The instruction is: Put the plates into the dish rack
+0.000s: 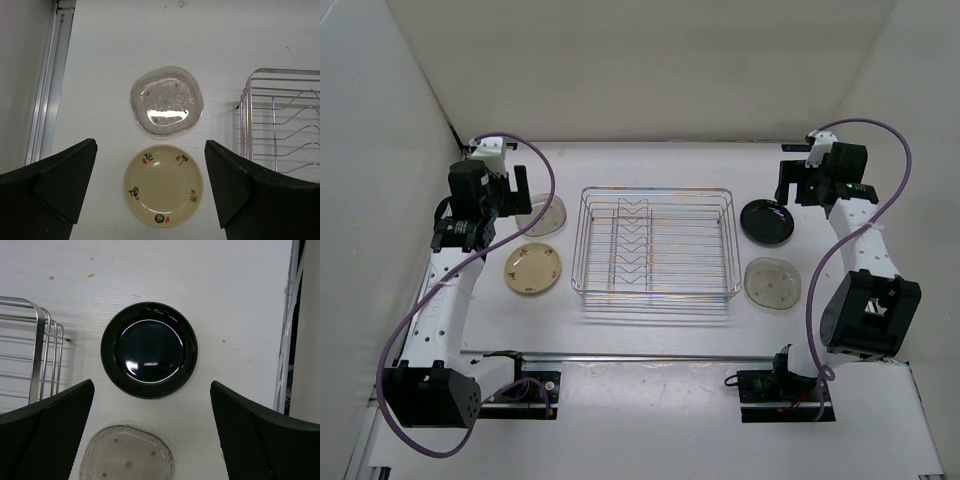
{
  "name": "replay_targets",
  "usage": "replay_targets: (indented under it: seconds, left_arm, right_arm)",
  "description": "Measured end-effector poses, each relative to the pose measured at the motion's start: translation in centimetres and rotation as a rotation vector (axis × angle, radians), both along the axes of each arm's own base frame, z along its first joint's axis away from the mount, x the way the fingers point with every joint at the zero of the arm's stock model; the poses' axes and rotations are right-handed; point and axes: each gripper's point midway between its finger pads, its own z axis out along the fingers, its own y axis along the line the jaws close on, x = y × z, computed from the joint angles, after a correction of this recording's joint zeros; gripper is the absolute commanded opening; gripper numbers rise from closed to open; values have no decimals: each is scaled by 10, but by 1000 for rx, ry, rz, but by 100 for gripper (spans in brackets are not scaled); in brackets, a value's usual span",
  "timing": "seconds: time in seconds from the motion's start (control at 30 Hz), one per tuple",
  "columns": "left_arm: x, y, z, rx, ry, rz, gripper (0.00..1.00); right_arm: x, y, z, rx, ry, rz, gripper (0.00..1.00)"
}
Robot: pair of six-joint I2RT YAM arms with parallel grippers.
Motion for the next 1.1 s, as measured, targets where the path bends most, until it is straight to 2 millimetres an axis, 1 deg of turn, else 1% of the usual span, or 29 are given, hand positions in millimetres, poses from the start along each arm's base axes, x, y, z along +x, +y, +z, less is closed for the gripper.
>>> replay_targets:
  seconds: [0.1, 0.17, 0.27, 0.37, 0.5, 0.77, 0.93, 1.1]
  left_arm:
    - [-1, -1, -2, -2, 5, -3, 100]
    - [-1, -1, -2, -2, 4, -4, 100]
    - [-2, -1, -2, -7, 4, -8, 100]
    - [-3, -2, -4, -11, 7, -16, 100]
    - [-3, -3, -5, -14, 9, -22, 100]
    - [-4, -6, -5, -21, 8, -37, 100]
    - [-4, -7, -5, -23, 8, -40, 100]
    - [-5, -7, -4, -25, 5, -43, 100]
  right_arm:
    - [2, -6, -5, 13, 7, -12, 100]
    - [4, -17, -17, 42, 31, -36, 100]
    - [2, -38, -40, 92, 86, -82, 100]
    - [-2, -51, -53, 139, 121, -108, 100]
    - [-3, -51, -60, 215, 132, -93, 100]
    - [-2, -41, -85, 377, 185, -39, 100]
    - [-3, -35, -95, 424, 211, -23, 100]
    - [-3, -31, -108, 456, 240, -11, 95]
